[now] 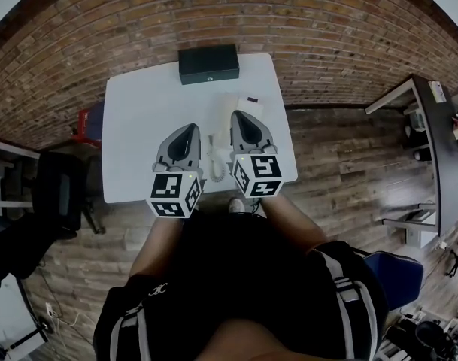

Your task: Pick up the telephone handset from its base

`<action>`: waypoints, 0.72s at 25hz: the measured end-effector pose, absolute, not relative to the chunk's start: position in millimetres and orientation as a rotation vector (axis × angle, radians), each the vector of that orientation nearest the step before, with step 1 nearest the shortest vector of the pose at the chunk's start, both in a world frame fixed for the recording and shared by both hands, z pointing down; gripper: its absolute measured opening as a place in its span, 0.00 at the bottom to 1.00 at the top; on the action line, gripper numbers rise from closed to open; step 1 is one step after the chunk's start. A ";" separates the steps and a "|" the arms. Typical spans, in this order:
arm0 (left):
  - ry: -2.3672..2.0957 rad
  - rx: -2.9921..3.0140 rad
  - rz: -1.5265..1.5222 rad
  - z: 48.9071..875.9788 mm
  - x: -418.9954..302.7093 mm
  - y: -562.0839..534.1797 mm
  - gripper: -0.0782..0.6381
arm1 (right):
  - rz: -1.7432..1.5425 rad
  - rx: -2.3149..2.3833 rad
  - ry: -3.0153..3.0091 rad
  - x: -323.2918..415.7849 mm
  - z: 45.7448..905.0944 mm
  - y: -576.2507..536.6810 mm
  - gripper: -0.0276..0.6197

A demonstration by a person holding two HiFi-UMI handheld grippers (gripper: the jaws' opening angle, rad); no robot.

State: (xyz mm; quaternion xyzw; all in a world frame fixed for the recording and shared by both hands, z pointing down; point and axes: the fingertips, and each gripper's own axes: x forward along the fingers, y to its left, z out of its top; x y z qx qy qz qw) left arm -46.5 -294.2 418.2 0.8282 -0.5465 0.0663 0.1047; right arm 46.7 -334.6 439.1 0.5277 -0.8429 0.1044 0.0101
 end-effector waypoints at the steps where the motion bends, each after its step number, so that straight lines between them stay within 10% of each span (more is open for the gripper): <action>1: -1.599 2.449 0.204 419.5 -50.0 -298.3 0.11 | 0.338 1.672 -2.611 45.8 442.9 -338.2 0.04; 13: -1.503 2.450 0.251 442.4 -88.2 -325.5 0.11 | 0.481 1.780 -2.374 24.3 510.1 -375.8 0.05; 18: -1.510 2.431 0.263 444.9 -104.4 -324.3 0.11 | 0.591 1.726 -2.326 13.6 546.3 -383.3 0.31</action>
